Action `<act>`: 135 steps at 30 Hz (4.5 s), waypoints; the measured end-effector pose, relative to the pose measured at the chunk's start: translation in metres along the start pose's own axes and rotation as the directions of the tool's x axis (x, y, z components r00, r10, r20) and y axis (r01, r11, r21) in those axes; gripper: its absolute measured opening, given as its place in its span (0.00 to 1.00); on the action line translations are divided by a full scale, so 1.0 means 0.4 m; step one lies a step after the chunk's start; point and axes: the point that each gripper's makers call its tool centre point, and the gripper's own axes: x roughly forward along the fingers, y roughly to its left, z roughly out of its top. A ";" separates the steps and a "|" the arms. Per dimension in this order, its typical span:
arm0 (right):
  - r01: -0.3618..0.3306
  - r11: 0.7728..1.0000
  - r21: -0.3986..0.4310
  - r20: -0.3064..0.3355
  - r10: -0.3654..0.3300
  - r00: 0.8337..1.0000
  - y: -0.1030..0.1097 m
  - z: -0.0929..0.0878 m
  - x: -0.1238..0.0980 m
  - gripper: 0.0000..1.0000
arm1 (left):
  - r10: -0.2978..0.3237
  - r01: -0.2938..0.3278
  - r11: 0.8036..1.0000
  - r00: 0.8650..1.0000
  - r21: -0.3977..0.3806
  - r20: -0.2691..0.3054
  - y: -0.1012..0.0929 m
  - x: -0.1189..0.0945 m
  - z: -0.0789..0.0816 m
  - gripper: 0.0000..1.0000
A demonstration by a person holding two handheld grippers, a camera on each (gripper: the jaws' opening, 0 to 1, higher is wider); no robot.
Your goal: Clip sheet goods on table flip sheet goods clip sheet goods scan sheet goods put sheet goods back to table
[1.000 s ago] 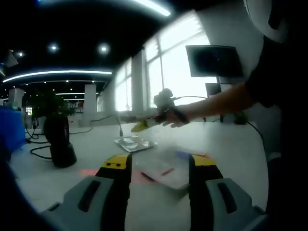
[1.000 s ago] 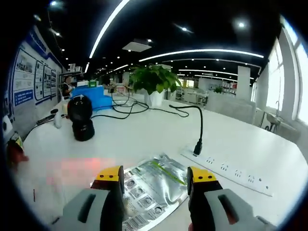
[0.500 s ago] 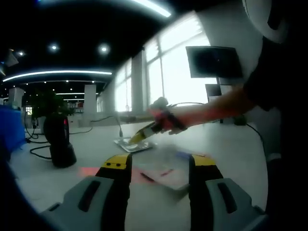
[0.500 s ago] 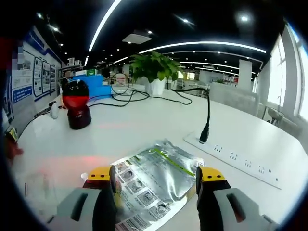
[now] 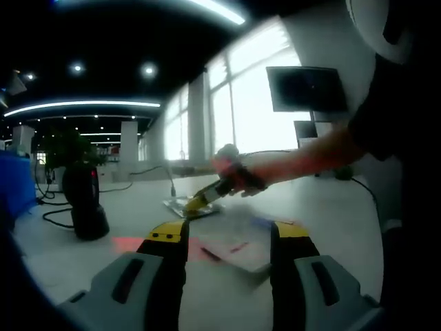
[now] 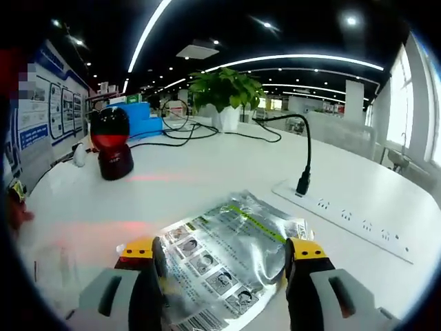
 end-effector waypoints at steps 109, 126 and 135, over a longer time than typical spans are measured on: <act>0.232 0.960 0.157 0.379 -0.276 0.883 0.146 -0.075 -0.647 0.64 | -0.032 0.028 0.995 0.999 -0.099 -0.042 -0.004 -0.001 -0.018 0.40; 0.249 0.965 0.079 0.420 -0.259 0.870 0.177 -0.126 -0.642 0.60 | 0.014 -0.013 0.999 1.000 -0.031 0.020 0.008 -0.009 0.017 0.42; 0.282 0.955 0.091 0.455 -0.292 0.841 0.168 -0.122 -0.655 0.59 | 0.045 -0.044 0.999 0.999 -0.019 0.026 0.070 -0.032 0.041 0.43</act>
